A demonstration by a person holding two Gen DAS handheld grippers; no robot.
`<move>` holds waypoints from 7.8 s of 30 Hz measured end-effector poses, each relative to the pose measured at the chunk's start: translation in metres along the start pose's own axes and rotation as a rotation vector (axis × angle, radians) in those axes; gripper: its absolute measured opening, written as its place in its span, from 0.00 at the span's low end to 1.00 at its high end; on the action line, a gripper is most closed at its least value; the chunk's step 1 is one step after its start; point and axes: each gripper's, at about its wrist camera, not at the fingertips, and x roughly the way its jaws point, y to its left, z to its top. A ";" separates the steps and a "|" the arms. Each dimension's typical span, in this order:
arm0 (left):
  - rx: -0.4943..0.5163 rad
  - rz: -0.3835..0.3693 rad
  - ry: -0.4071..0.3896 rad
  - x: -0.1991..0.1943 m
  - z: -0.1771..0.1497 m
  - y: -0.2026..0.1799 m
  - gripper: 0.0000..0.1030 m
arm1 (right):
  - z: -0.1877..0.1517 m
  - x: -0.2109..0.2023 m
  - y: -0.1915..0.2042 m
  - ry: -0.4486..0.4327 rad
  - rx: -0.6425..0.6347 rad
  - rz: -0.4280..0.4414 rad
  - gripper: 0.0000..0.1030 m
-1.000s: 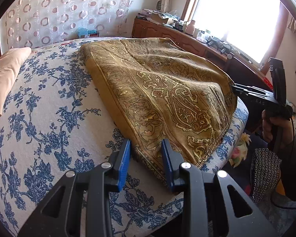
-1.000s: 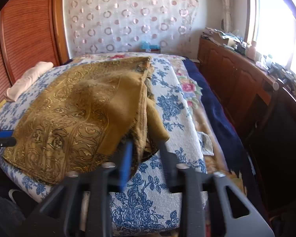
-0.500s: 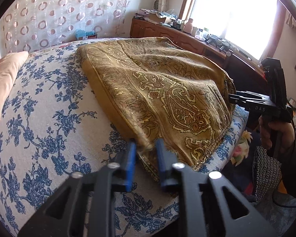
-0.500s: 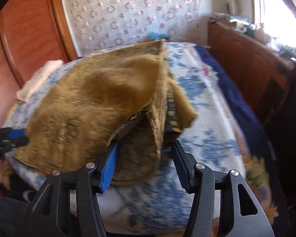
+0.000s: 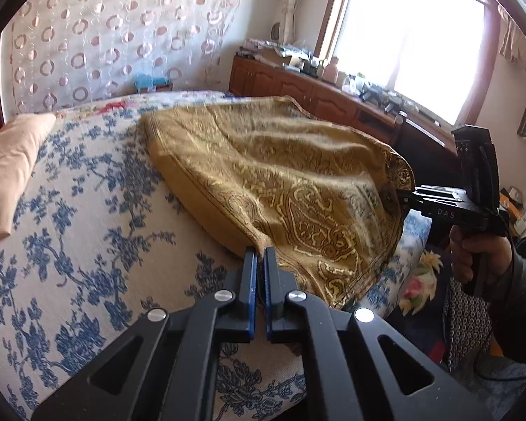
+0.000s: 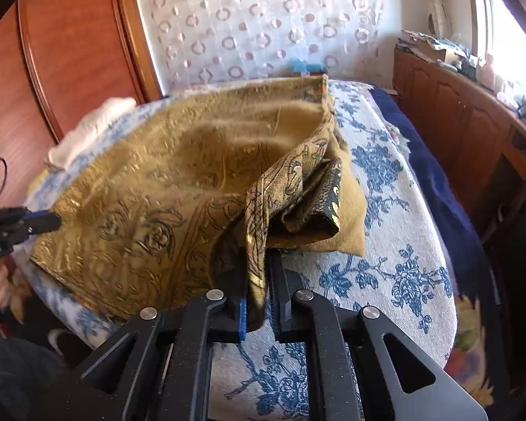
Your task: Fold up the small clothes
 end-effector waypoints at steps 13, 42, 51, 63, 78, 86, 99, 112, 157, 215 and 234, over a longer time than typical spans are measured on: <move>-0.016 -0.015 -0.143 -0.018 0.088 0.019 0.00 | 0.064 -0.041 -0.001 -0.223 0.031 0.091 0.05; -0.015 0.130 -0.035 0.110 0.183 0.108 0.07 | 0.196 0.048 -0.060 -0.255 0.014 -0.032 0.55; -0.019 0.120 -0.043 0.094 0.180 0.119 0.45 | 0.171 0.079 -0.079 -0.124 -0.024 -0.055 0.55; -0.023 0.115 0.058 0.135 0.173 0.120 0.45 | 0.175 0.073 -0.061 -0.135 -0.054 -0.067 0.55; 0.047 0.144 0.025 0.135 0.189 0.114 0.00 | 0.149 0.081 -0.042 -0.019 -0.156 -0.113 0.47; 0.011 0.171 0.043 0.130 0.184 0.128 0.00 | 0.165 0.092 -0.068 -0.044 -0.078 -0.151 0.04; -0.043 0.132 0.103 0.143 0.177 0.148 0.50 | 0.172 0.097 -0.066 -0.040 -0.025 -0.115 0.70; -0.115 0.100 0.176 0.172 0.165 0.161 0.55 | 0.177 0.154 -0.085 0.072 0.041 -0.072 0.70; -0.330 0.335 -0.305 -0.102 0.105 0.241 0.04 | 0.299 0.152 0.190 -0.189 -0.438 0.341 0.11; -0.343 0.658 -0.221 -0.143 0.038 0.252 0.60 | 0.235 0.282 0.391 -0.090 -0.606 0.425 0.55; -0.207 0.642 -0.228 -0.148 0.042 0.169 0.60 | 0.177 0.172 0.327 -0.117 -0.443 0.349 0.56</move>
